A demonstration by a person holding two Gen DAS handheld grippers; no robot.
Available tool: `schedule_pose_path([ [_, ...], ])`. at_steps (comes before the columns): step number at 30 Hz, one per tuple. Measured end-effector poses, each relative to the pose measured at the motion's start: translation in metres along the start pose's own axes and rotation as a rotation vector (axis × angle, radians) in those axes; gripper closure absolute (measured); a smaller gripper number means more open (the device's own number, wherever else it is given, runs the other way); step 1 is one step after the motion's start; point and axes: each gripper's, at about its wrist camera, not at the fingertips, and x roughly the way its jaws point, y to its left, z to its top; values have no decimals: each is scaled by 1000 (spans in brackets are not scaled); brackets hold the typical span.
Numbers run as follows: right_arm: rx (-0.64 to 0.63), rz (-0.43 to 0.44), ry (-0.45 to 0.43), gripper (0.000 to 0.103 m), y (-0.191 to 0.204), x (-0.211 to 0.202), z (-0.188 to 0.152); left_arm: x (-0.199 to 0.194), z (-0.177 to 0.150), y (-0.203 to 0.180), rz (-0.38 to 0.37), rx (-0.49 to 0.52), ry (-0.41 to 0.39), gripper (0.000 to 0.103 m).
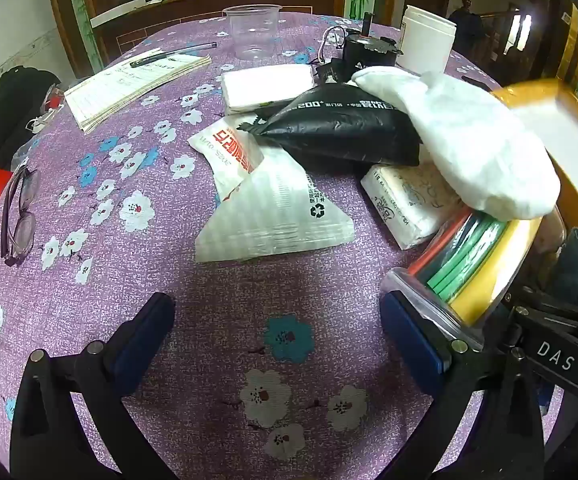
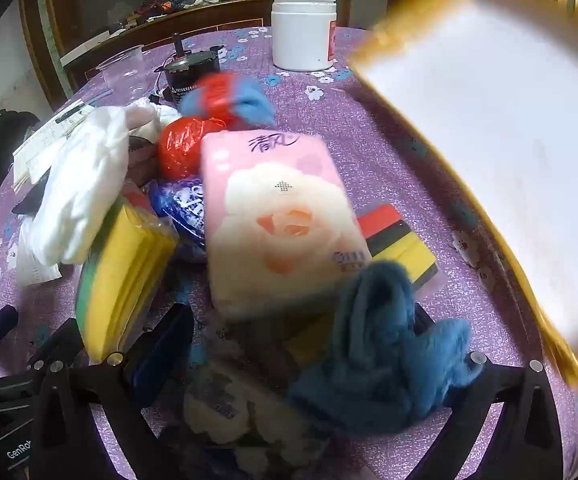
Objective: Organize soft objects
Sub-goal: 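Grasp the blue knitted cloth with the right gripper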
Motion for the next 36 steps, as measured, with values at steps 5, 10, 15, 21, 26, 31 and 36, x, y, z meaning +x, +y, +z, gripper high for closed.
schedule_pose_path([
  [5, 0, 1, -2, 0, 0, 1, 0, 0, 0, 0, 0, 0, 0, 0],
  [10, 0, -1, -3, 0, 0, 0, 0, 0, 0, 0, 0, 0, 0, 0],
  [15, 0, -1, -2, 0, 0, 0, 0, 0, 0, 0, 0, 0, 0, 0],
  [21, -1, -1, -2, 0, 0, 0, 0, 0, 0, 0, 0, 0, 0, 0],
  [26, -1, -1, -3, 0, 0, 0, 0, 0, 0, 0, 0, 0, 0, 0],
  [31, -117, 74, -1, 0, -3, -1, -2, 0, 0, 0, 0, 0, 0, 0],
  [36, -219, 213, 37, 1, -15, -14, -13, 0, 0, 0, 0, 0, 0, 0],
])
